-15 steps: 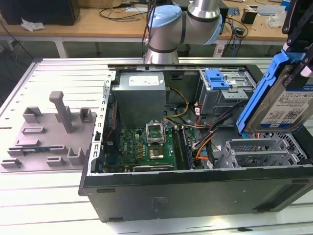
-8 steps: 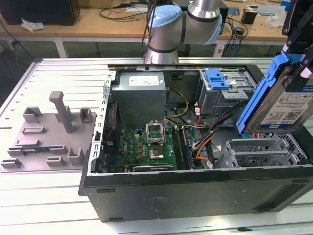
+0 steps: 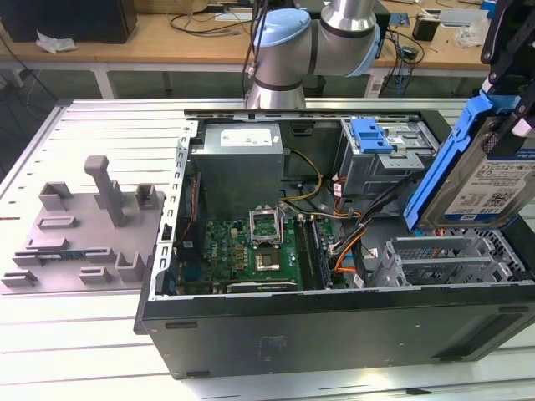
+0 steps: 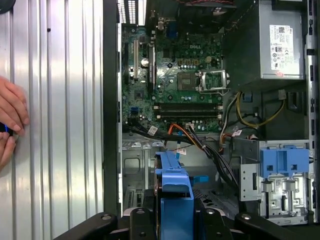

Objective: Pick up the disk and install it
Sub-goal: 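Insert the disk into the insertion slot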

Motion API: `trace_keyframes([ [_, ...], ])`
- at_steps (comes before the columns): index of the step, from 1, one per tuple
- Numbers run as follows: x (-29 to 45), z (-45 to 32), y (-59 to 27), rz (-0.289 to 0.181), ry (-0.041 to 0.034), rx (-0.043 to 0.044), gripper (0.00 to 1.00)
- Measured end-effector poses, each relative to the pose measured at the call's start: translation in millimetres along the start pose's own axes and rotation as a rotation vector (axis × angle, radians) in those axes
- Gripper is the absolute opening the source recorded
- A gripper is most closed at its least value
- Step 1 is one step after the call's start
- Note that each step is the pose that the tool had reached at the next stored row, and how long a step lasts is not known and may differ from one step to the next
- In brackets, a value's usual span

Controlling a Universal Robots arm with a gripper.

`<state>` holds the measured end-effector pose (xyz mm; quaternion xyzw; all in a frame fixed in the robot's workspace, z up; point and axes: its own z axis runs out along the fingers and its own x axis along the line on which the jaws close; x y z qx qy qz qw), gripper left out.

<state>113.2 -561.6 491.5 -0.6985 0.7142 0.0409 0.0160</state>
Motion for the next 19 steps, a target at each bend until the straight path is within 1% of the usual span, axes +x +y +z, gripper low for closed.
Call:
trace_keyframes([
  [19,0.6,7.3,-1.2,-0.013,0.0007,-0.001,0.36],
])
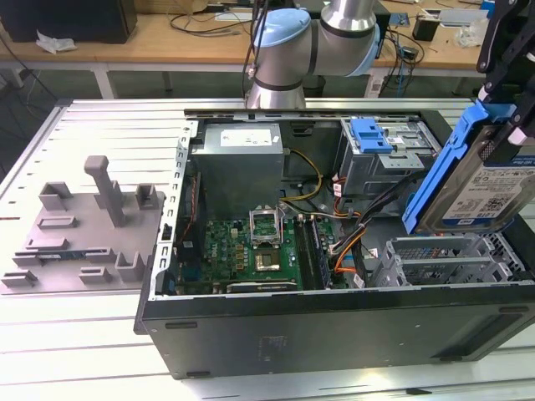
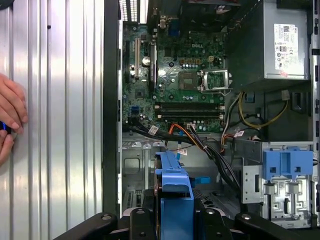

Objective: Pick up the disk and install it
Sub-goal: 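Insert the disk into the insertion slot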

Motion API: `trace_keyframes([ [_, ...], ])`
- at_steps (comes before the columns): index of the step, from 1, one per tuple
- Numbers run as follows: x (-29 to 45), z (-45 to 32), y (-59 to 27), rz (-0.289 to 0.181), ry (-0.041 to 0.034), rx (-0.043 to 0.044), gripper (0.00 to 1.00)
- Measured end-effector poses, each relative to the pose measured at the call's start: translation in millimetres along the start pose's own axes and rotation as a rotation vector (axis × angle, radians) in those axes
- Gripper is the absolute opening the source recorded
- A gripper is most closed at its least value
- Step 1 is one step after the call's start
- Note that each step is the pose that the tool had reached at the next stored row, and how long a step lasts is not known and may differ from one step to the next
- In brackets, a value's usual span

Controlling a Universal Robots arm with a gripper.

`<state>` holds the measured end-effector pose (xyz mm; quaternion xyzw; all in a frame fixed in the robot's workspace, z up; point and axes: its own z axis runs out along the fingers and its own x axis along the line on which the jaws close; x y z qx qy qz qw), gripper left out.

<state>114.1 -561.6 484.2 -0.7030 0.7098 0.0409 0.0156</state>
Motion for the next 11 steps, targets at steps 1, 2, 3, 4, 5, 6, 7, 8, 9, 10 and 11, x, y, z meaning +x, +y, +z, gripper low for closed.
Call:
trace_keyframes([
  [1,0.0,0.3,0.0,-0.001,0.0001,-0.0001,0.36],
  [2,0.1,0.8,0.0,-0.002,0.0001,-0.0002,0.36],
  [3,0.1,1.1,0.0,-0.002,0.0002,-0.0002,0.36],
  [4,0.1,1.4,-0.1,-0.003,0.0002,-0.0002,0.36],
  [5,0.2,1.9,-0.1,-0.003,0.0002,-0.0003,0.36],
  [6,0.2,2.0,-0.1,-0.004,0.0002,-0.0003,0.36],
  [7,0.2,2.3,-0.1,-0.004,0.0003,-0.0003,0.36],
  [8,0.2,2.6,-0.1,-0.005,0.0003,-0.0004,0.36],
  [9,0.3,3.2,-0.1,-0.005,0.0004,-0.0005,0.36],
  [10,0.3,3.7,-0.1,-0.006,0.0004,-0.0005,0.36],
  [11,0.4,4.1,-0.1,-0.006,0.0005,-0.0005,0.36],
])
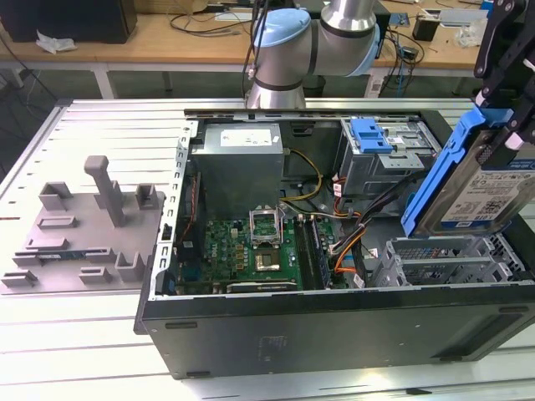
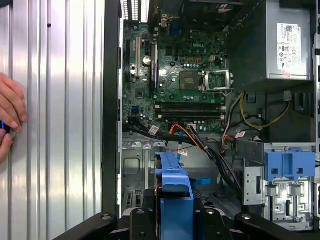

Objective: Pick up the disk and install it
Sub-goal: 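Insert the disk into the insertion slot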

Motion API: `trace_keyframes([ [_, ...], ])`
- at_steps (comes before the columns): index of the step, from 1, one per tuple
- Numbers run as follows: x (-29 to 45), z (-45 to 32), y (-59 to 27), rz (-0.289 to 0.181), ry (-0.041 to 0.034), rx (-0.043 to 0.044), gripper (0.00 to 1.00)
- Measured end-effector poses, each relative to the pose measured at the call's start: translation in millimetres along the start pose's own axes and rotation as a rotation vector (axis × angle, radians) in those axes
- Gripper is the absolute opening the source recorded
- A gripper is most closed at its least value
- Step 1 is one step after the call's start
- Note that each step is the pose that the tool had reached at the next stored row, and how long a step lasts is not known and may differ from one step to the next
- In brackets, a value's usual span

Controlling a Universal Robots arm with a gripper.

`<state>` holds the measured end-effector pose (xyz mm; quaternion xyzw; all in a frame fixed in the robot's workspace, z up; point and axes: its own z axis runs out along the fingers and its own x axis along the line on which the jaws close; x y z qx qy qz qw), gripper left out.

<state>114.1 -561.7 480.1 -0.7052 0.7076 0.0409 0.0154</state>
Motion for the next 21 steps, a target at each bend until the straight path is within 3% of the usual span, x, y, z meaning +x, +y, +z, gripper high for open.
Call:
trace_keyframes([
  [21,3.1,6.4,-0.3,-0.001,-0.0001,0.0021,0.36],
])
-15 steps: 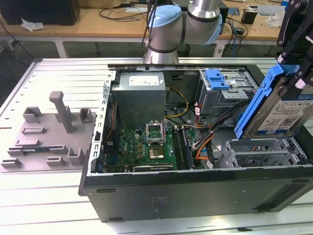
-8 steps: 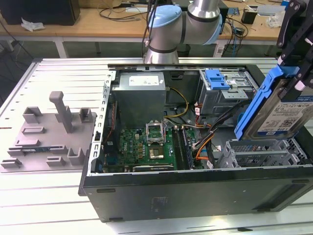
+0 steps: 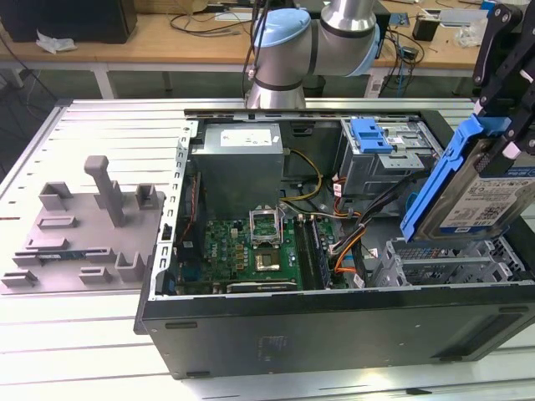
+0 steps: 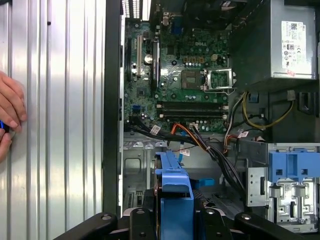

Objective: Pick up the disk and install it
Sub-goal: 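Insert the disk into the insertion slot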

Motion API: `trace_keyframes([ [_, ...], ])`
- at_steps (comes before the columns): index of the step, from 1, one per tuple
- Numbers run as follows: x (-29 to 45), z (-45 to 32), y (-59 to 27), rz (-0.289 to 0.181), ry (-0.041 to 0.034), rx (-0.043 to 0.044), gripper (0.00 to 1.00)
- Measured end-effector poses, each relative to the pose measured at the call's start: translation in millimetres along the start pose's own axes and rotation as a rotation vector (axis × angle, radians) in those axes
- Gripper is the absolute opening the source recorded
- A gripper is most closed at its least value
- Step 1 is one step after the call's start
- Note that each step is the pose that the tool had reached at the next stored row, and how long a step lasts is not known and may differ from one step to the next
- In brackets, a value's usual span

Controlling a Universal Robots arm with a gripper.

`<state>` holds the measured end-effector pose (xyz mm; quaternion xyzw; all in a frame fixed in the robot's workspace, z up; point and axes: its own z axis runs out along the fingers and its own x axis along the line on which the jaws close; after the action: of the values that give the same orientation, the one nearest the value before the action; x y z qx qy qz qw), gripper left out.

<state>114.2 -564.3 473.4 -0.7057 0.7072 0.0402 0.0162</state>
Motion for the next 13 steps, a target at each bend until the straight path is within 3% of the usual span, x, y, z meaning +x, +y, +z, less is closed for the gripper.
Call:
trace_keyframes([
  [13,0.7,3.7,1.0,0.0,0.0,0.0058,0.36],
])
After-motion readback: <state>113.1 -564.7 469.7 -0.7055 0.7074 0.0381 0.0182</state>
